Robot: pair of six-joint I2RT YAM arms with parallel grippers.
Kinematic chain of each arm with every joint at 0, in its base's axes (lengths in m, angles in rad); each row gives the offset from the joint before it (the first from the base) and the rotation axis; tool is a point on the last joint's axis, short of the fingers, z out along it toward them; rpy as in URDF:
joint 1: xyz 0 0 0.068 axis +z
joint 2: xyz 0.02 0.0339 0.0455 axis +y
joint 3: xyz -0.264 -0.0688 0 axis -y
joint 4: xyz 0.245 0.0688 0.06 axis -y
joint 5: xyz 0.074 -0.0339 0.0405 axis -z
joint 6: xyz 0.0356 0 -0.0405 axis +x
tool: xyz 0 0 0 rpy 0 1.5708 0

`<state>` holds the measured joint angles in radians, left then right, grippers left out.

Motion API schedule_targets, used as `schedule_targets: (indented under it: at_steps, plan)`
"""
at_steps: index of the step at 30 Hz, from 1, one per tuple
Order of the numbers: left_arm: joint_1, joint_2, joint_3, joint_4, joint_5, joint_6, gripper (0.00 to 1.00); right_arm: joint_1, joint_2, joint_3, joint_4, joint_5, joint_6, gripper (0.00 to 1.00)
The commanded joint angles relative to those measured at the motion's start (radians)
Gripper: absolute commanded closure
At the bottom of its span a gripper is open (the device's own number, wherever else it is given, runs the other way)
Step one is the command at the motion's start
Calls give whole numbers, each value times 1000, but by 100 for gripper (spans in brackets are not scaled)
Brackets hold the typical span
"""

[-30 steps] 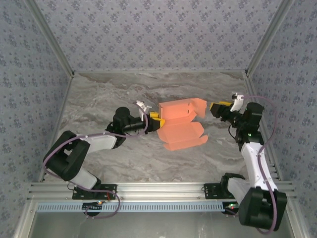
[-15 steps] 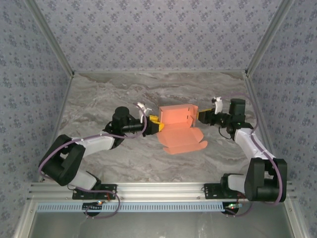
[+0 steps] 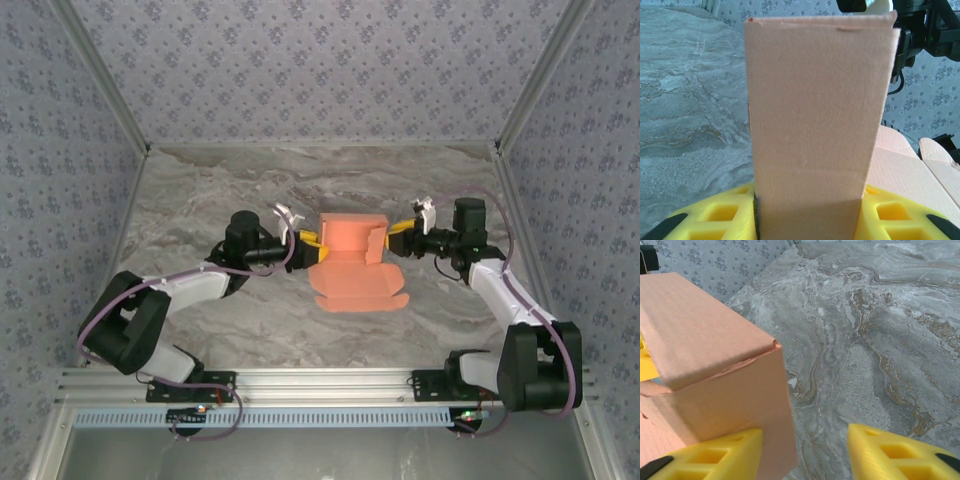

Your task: Fold the paper box

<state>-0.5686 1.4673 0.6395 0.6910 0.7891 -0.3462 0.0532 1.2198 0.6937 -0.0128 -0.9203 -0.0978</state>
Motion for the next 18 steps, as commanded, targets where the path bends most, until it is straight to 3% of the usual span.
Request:
schedule_targets:
  at_steps: [1,7,18]
  plan:
    - [-13,-17,21,27,-25,21,64,48,-1,28,-26,-108,-40,44]
    - [-4,-7,22,31,-48,25,64,52,5,42,-39,-153,-65,42]
    - [9,-46,-15,28,-59,90,64,47,29,69,-107,-137,-109,52]
